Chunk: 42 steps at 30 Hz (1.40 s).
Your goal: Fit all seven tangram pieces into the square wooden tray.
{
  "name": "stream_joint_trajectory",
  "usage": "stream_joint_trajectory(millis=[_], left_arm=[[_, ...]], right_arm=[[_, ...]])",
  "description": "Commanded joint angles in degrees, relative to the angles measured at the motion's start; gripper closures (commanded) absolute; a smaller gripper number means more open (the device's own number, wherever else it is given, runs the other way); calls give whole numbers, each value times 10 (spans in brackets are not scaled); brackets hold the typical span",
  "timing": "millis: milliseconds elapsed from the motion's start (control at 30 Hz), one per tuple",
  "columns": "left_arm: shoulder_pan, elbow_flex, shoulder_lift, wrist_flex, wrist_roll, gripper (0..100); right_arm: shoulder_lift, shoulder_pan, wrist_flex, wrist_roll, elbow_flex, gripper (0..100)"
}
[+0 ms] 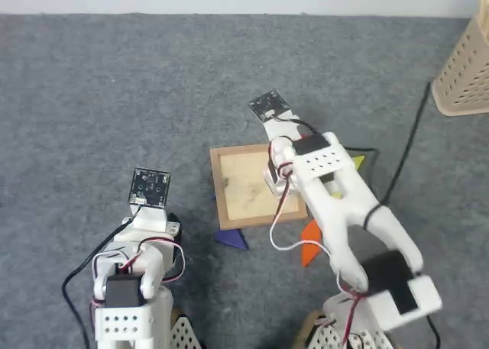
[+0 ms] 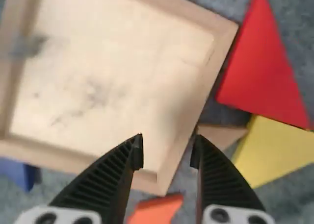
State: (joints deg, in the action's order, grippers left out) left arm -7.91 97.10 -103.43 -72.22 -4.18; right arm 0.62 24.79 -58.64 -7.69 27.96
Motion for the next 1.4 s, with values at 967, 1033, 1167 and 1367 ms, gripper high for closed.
stream_joint_trajectory(millis=[967,1033,1167,1367], left_arm=[[0,-5,-10,-2,-5,909],[0,-5,-10,-2,-4,909],[0,-5,-10,-2,-4,909],[0,-5,-10,-2,-4,909]], right_arm=[[-88,-179,65,81,-35,951],[-86,-182,55,91,-35,959],[-86,-182,49,93,-36,991],[-80,-210,28,111,-46,988]])
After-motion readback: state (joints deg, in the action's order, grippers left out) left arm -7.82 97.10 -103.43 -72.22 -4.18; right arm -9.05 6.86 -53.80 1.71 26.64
